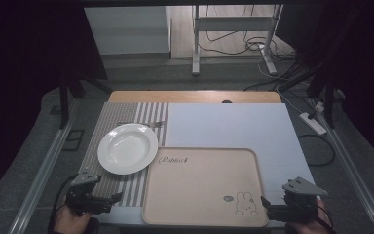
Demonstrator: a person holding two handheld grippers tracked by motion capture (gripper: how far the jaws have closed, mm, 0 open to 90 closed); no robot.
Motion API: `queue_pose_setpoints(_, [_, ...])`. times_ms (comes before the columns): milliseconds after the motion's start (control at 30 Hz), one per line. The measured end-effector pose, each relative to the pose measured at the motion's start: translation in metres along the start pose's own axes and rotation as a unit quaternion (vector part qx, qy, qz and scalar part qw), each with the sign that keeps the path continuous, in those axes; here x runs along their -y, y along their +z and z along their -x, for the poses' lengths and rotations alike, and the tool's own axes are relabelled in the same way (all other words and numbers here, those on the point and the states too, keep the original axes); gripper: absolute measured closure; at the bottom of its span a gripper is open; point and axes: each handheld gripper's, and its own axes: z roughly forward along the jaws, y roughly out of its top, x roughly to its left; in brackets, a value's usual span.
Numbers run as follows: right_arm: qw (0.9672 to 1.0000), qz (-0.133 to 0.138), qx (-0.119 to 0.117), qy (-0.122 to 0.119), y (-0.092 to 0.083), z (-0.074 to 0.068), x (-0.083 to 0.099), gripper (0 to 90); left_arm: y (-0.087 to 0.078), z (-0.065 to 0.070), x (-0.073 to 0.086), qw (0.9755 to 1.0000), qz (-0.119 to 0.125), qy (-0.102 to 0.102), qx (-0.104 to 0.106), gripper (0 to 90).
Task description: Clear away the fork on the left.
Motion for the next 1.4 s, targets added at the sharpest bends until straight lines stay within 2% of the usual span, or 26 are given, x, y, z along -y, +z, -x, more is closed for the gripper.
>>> queue_pose_setpoints(200, [1.0000, 0.005, -0.001, -0.007, -0.001, -0.001, 0.000, 0.0, 0.005, -0.003, -0.004, 1.0000, -0.005, 0.005, 0.003, 0.0])
queue_pose_setpoints(367, [1.0000, 0.004, -0.002, -0.009, -0.001, -0.001, 0.000, 0.0, 0.010, -0.009, -0.008, 0.9998, 0.001, 0.004, 0.020, 0.0])
queue_pose_setpoints(600, [0.9999, 0.003, -0.002, -0.011, -0.001, -0.002, 0.000, 0.0, 0.017, -0.012, -0.012, 0.9996, 0.005, 0.007, 0.025, 0.2])
queue_pose_setpoints(967, [0.9999, 0.000, -0.001, -0.012, 0.000, -0.002, 0.000, 0.0, 0.034, -0.016, -0.026, 0.9993, -0.014, 0.002, 0.033, 0.0])
queue_pose_setpoints(1100, [0.9999, 0.000, -0.002, -0.012, 0.000, -0.003, 0.000, 0.0, 0.038, -0.018, -0.031, 0.9994, -0.015, 0.003, 0.032, 0.0])
queue_pose_setpoints(1400, [0.9999, 0.000, -0.001, -0.013, 0.001, -0.003, 0.000, 0.0, 0.052, -0.028, -0.046, 0.9987, -0.022, 0.000, 0.045, 0.0])
